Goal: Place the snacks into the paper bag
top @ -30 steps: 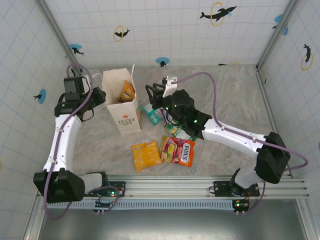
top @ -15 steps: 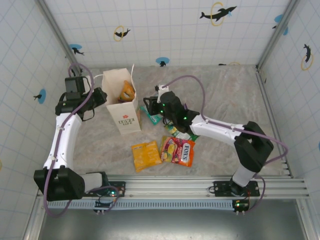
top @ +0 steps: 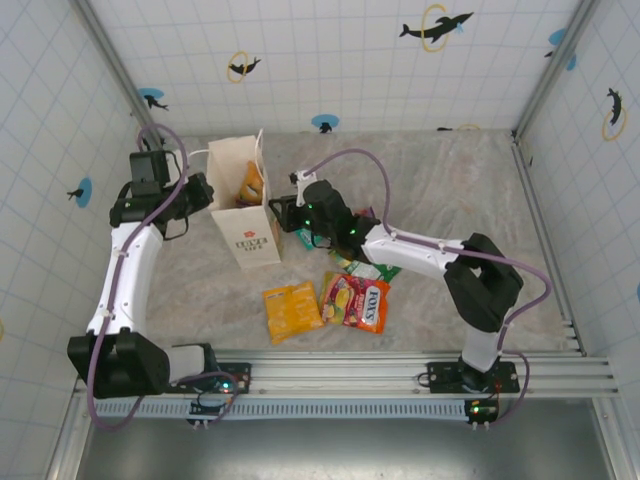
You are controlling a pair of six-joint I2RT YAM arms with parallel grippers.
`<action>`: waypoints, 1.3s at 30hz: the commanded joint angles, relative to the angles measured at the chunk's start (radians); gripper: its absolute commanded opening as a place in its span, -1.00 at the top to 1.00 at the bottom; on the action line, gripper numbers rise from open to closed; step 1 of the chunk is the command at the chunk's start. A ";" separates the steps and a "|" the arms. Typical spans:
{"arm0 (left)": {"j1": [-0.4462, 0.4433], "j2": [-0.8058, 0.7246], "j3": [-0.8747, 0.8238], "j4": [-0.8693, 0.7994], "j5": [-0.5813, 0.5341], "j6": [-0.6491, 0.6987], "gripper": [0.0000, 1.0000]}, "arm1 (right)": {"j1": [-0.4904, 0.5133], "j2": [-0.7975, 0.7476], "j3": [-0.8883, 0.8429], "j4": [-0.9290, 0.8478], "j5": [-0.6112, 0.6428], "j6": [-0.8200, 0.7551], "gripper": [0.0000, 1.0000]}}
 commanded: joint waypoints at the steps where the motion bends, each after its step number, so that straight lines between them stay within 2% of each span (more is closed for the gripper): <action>1: -0.007 0.003 0.034 -0.050 0.033 0.038 0.94 | 0.029 0.007 0.039 0.026 -0.031 -0.024 0.26; 13: -0.007 -0.007 0.050 -0.108 0.021 0.068 0.94 | 0.060 -0.009 0.022 0.018 -0.016 -0.029 0.26; 18: -0.007 0.009 0.070 -0.128 -0.023 0.106 0.95 | 0.037 -0.087 -0.033 0.015 -0.011 -0.032 0.23; 24: -0.007 0.012 0.063 -0.118 -0.047 0.105 0.94 | -0.020 -0.241 -0.181 -0.044 0.004 -0.016 0.16; 28: -0.007 0.012 0.052 -0.104 -0.049 0.102 0.94 | -0.116 -0.374 -0.366 -0.085 -0.028 0.050 0.09; 32: -0.007 0.015 0.049 -0.103 -0.047 0.106 0.94 | -0.268 -0.492 -0.562 -0.100 -0.178 0.112 -0.20; 35: -0.007 0.014 0.044 -0.098 -0.044 0.108 0.94 | -0.405 -0.547 -0.669 -0.139 -0.320 0.063 -0.28; 39: -0.007 0.011 0.031 -0.095 -0.047 0.107 0.94 | -0.556 -0.542 -0.713 -0.198 -0.538 -0.117 -0.28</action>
